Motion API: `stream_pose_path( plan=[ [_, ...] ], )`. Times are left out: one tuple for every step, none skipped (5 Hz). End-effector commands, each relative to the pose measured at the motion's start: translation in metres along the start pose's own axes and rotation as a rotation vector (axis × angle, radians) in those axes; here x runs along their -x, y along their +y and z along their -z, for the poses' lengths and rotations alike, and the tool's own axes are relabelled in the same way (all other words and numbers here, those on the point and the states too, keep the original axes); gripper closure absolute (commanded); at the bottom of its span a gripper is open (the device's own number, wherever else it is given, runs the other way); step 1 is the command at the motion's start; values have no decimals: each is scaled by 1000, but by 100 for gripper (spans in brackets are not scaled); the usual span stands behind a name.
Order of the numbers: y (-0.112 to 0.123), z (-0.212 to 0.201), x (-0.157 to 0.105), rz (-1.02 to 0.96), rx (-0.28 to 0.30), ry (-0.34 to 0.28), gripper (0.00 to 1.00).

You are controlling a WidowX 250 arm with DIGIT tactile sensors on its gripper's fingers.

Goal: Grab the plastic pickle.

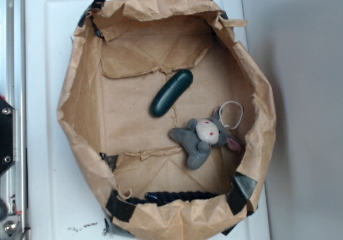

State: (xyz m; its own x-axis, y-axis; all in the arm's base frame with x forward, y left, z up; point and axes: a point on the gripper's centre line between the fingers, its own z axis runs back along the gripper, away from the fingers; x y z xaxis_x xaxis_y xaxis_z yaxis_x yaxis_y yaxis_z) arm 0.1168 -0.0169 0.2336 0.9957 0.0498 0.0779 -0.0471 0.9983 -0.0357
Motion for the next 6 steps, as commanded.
stream_pose_path(
  plan=[
    [6,12,-81,-40,2,-71,0],
    [20,19,-101,-29,36,-70,0],
    [20,19,-101,-29,36,-70,0],
    [20,19,-101,-29,36,-70,0],
    [20,19,-101,-29,36,-70,0],
    [20,19,-101,-29,36,-70,0]
  ],
)
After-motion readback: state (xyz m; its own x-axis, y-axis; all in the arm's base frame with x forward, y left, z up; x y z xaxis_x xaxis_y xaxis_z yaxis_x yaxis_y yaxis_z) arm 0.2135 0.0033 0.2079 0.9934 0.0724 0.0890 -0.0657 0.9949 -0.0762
